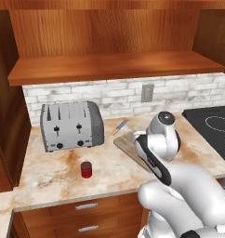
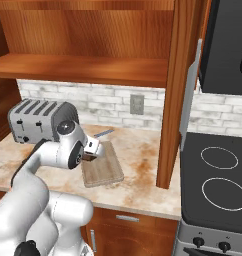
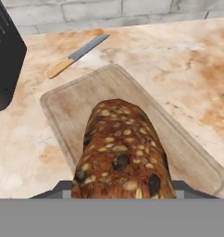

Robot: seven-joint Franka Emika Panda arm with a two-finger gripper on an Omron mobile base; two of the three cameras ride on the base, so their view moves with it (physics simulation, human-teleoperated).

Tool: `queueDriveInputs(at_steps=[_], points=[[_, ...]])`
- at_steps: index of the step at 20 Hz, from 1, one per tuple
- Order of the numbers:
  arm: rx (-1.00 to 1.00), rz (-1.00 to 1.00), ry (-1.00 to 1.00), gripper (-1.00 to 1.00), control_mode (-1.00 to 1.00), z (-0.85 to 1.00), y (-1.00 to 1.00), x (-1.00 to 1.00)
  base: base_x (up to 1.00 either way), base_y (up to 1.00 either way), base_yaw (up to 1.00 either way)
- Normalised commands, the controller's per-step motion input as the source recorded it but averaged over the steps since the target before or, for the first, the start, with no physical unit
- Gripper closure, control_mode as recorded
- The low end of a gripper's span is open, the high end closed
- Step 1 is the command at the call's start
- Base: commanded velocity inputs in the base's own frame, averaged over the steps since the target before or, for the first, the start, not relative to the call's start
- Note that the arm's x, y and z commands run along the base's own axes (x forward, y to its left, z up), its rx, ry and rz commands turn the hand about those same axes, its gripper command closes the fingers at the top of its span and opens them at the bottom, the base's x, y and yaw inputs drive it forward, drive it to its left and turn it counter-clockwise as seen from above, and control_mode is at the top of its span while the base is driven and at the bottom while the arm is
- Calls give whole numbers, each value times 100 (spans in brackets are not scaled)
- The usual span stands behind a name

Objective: Pick the bread, place it on the cutting board, pick the jam, place it on the counter, and close the cabinet.

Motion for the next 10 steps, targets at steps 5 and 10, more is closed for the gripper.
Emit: queueDriveInputs(at_steps=[5,10], points=[[0,0,0,100,-100,-23,-4,29,0,0,0],[0,0,0,100,-100,-22,-5,28,0,0,0]])
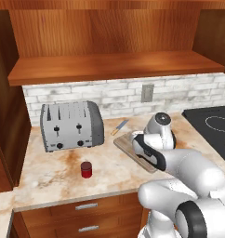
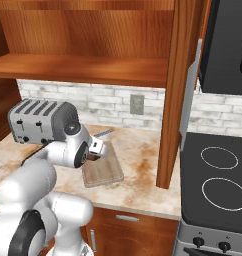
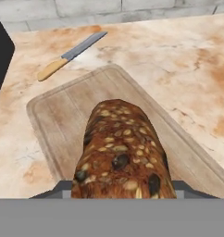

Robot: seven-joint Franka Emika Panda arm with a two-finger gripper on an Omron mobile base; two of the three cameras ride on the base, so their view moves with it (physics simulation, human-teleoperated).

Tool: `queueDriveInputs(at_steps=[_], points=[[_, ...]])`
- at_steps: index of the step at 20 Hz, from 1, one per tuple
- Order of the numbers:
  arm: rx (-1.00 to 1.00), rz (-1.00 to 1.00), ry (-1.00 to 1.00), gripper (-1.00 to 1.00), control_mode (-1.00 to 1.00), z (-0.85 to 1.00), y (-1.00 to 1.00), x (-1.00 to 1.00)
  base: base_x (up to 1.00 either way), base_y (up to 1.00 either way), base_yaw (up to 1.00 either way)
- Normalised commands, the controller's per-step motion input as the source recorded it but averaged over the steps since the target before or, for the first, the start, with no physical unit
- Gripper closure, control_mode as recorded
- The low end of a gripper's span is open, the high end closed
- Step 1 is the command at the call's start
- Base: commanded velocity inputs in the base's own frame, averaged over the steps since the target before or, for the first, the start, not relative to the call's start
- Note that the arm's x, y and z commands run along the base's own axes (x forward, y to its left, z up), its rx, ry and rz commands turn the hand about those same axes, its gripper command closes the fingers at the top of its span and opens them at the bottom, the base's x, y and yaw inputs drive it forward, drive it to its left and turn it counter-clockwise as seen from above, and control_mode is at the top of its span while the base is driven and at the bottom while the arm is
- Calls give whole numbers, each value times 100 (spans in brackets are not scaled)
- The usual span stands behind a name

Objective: Pick the bread, place it on the cutting board, pick the jam, place it on the counter, and close the cabinet.

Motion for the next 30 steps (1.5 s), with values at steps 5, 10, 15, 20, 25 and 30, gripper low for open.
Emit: queueDriveInputs(at_steps=[5,10,15,20,25,30], points=[[0,0,0,100,-100,-20,-3,28,0,0,0],[0,0,0,100,-100,-20,-1,23,0,0,0],[0,0,0,100,-100,-22,0,19,0,0,0],[0,0,1,100,-100,-14,0,11,0,0,0],[0,0,0,100,-100,-5,-1,2,0,0,0],[0,0,0,-100,-100,-7,0,0,0,0,0]])
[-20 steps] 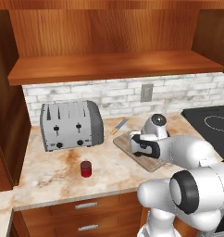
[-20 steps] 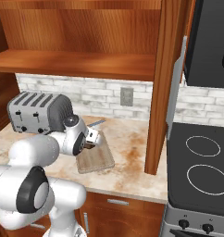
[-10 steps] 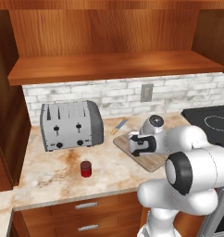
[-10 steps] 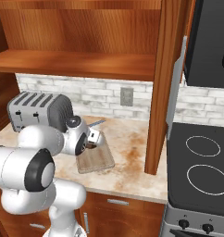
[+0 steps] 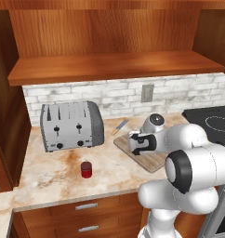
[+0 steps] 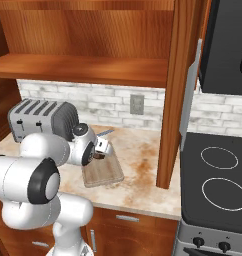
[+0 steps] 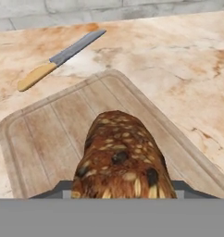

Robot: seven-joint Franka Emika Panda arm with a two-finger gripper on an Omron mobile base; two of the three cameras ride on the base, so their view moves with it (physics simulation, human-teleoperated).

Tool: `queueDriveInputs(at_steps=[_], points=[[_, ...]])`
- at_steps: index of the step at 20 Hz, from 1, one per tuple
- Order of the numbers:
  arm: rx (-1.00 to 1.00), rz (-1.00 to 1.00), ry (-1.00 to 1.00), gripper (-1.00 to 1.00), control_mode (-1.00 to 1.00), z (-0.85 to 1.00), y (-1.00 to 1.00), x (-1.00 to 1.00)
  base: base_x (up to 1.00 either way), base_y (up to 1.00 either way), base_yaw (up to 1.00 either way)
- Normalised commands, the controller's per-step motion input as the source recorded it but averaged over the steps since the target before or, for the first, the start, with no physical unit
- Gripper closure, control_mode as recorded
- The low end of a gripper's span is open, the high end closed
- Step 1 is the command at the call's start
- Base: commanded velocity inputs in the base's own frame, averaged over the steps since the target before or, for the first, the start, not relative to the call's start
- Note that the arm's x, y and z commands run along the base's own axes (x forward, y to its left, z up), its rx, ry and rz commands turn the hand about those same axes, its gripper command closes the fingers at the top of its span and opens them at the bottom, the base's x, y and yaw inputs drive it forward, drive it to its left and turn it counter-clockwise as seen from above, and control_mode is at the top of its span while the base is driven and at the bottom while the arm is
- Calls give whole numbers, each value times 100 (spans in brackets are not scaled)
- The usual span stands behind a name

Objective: Pick the bread, place it on the cutting board, pick the jam, place it on the counter, and close the cabinet.

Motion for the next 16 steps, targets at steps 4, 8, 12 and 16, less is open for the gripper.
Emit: queueDriveInputs(at_steps=[4,8,12,16], points=[[0,0,0,-100,-100,-1,0,0,0,0,0],[0,0,0,-100,-100,0,0,0,0,0,0],[0,0,0,-100,-100,0,0,0,0,0,0],[0,0,0,-100,-100,0,0,-5,0,0,0]])
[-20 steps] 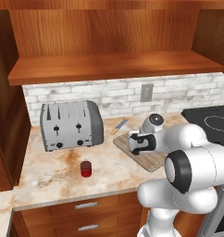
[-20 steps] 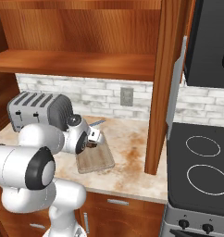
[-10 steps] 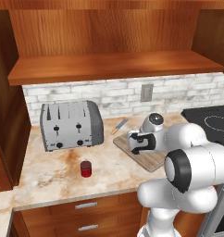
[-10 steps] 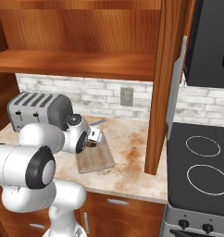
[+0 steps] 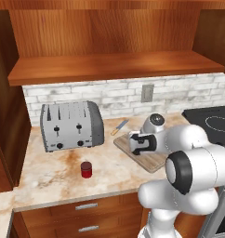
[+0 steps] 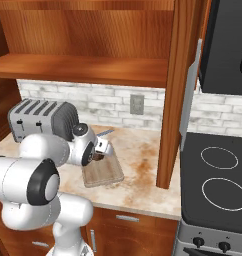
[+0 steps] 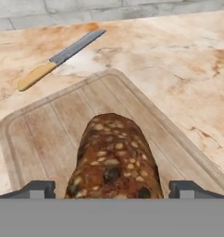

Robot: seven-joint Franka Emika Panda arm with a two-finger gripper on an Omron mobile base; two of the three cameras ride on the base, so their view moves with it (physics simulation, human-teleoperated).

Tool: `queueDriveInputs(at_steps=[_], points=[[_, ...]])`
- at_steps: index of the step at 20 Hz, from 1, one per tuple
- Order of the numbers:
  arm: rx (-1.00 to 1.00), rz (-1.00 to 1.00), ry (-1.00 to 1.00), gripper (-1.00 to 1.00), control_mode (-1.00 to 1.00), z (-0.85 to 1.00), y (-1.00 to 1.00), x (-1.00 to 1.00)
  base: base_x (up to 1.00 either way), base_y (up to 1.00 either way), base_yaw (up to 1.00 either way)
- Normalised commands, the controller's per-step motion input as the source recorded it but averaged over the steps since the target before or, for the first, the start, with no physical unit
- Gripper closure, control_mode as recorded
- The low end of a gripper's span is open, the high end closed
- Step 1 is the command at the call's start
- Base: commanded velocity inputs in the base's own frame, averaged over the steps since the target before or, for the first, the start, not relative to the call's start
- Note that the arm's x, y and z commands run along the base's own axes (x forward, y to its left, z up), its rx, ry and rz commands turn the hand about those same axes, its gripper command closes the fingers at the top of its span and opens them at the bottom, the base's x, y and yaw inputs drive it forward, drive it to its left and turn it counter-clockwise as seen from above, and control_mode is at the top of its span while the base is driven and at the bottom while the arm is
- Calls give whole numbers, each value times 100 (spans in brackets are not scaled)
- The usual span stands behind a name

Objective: Pick the bread, place it on the cutting board, pick the jam, place it on the counter, and close the cabinet.

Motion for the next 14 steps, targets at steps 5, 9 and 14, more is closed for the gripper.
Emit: queueDriveInputs(at_steps=[5,9,14], points=[[0,0,0,-100,-100,11,-2,-16,0,0,0],[0,0,-1,-100,-100,19,-7,-23,0,0,0],[0,0,-2,-100,-100,23,-9,-18,0,0,0]])
